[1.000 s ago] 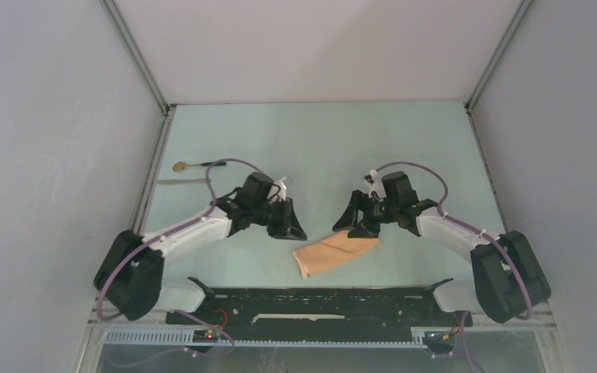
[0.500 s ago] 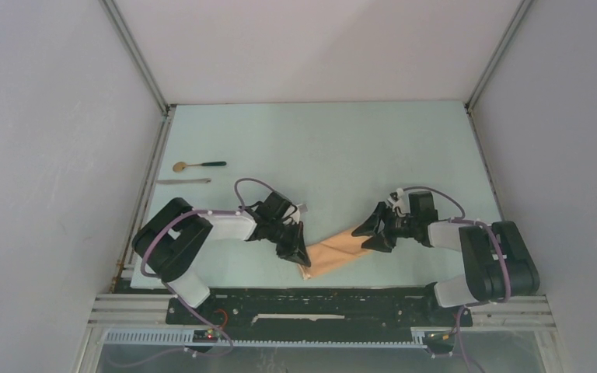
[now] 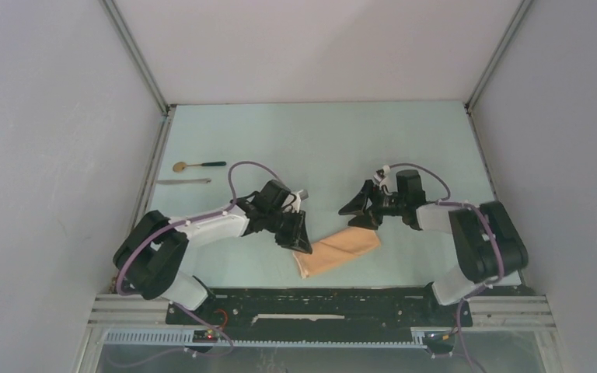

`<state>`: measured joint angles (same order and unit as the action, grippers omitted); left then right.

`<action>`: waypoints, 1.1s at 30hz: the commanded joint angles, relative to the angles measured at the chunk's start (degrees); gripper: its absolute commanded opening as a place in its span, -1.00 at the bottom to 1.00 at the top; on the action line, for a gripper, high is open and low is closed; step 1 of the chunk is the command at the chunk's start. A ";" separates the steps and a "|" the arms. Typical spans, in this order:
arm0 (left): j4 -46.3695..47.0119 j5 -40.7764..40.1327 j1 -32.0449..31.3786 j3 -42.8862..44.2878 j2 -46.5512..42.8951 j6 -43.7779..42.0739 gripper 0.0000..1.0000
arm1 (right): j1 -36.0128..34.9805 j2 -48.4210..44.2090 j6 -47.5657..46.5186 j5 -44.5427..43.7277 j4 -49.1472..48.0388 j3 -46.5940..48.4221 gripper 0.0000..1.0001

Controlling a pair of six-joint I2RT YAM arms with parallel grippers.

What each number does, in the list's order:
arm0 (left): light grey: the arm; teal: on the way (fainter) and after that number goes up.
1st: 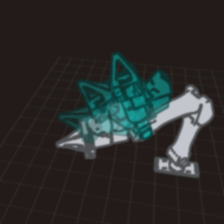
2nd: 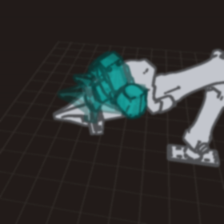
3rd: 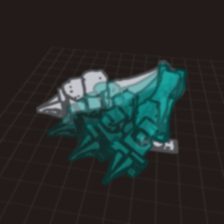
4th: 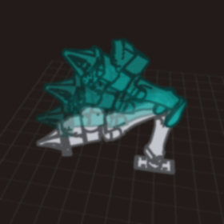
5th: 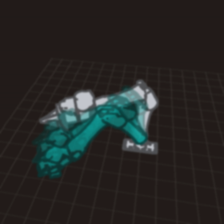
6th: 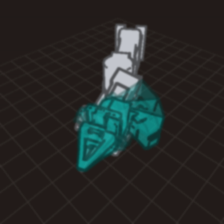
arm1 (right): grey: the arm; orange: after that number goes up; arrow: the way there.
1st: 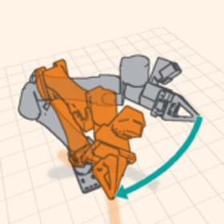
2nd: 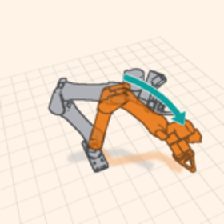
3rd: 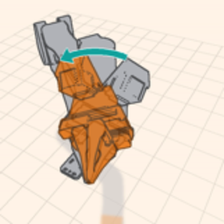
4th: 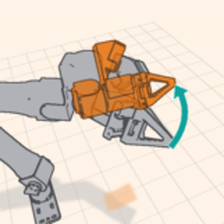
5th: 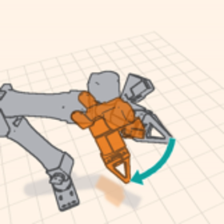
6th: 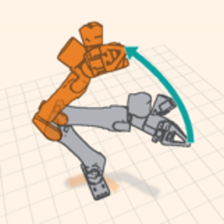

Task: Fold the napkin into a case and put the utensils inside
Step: Smooth out the smaller rectangle-folded napkin at the center of the board, then pick up the spoon from the corner of the board.

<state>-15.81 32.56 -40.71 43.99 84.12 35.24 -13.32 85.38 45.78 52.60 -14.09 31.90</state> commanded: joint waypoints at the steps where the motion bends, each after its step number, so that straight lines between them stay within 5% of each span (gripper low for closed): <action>1: 1.07 -3.96 0.23 -3.43 3.24 0.80 -0.48 | 2.95 10.34 3.77 2.74 -9.44 0.11 0.59; 10: 2.10 -7.33 0.84 -4.71 3.39 1.07 -0.33 | 4.80 8.95 -3.43 1.54 -1.87 0.18 0.60; 19: -10.84 -10.95 1.70 3.10 -5.77 -3.67 -0.08 | 2.22 -12.04 -16.75 -10.02 30.12 -0.25 0.69; 28: -5.82 -8.96 2.12 0.15 -0.36 -2.76 -0.06 | 2.79 -11.67 -13.04 -10.75 23.86 -5.24 0.70; 33: -6.40 -15.19 5.04 -1.51 -11.05 -0.66 -0.01 | -0.34 -14.64 -13.67 -13.65 27.52 -3.20 0.70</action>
<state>-22.72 22.65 -38.35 42.46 82.41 33.21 -11.16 74.04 33.10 42.15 11.14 26.61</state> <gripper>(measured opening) 0.480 0.850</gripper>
